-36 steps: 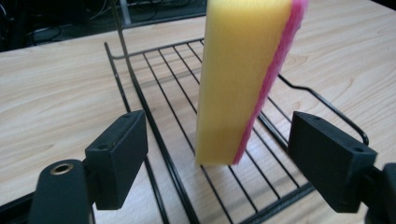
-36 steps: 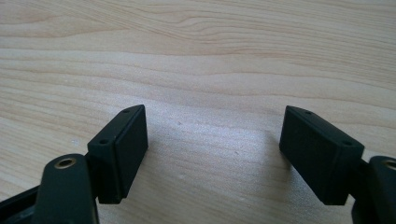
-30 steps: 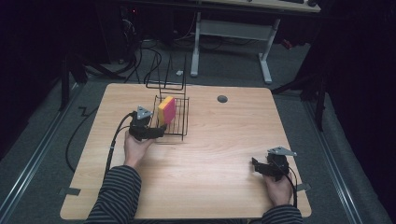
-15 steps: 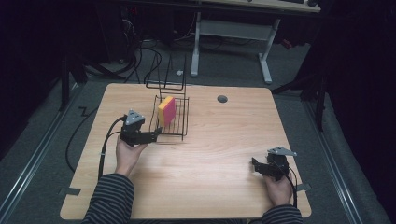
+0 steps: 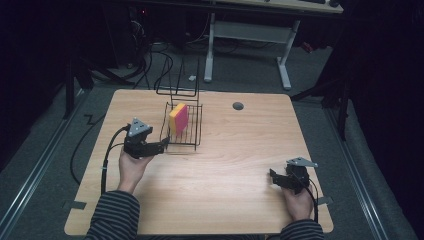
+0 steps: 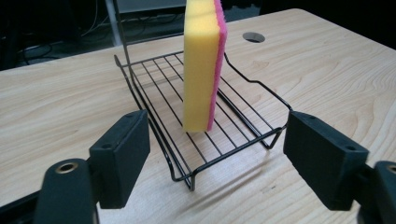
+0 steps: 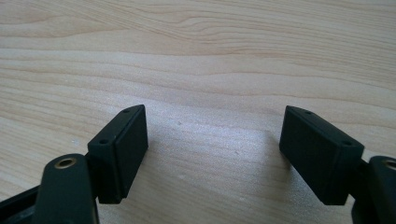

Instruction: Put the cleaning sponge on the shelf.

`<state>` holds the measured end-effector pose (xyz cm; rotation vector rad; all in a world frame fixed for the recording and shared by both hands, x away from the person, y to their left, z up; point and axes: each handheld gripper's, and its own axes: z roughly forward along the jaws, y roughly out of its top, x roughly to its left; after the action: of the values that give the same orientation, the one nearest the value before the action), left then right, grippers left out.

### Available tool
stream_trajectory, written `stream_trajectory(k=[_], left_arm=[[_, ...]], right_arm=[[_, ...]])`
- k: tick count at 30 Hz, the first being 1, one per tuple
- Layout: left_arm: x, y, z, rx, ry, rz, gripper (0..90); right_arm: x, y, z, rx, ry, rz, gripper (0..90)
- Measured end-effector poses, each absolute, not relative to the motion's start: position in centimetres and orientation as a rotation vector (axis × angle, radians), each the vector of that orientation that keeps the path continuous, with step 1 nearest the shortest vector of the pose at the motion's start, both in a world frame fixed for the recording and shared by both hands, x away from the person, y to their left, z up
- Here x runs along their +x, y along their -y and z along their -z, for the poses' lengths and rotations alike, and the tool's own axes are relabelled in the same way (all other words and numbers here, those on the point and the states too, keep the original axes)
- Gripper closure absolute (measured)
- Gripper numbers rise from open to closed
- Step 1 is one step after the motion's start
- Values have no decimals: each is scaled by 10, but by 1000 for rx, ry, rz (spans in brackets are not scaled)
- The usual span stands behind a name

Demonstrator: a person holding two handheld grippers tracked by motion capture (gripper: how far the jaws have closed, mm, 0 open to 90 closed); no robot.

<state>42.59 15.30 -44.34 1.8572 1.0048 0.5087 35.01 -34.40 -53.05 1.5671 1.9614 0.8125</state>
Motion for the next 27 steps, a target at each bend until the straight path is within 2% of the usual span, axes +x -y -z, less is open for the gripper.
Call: stream_trajectory(k=[10, 27], left_arm=[[412, -172, 438, 1788, -1025, -510, 249], [399, -187, 439, 1788, -1042, -529, 256]], right_arm=[[350, 344, 531, 1567, -1961, -813, 238], [350, 344, 531, 1568, -1960, -812, 238]])
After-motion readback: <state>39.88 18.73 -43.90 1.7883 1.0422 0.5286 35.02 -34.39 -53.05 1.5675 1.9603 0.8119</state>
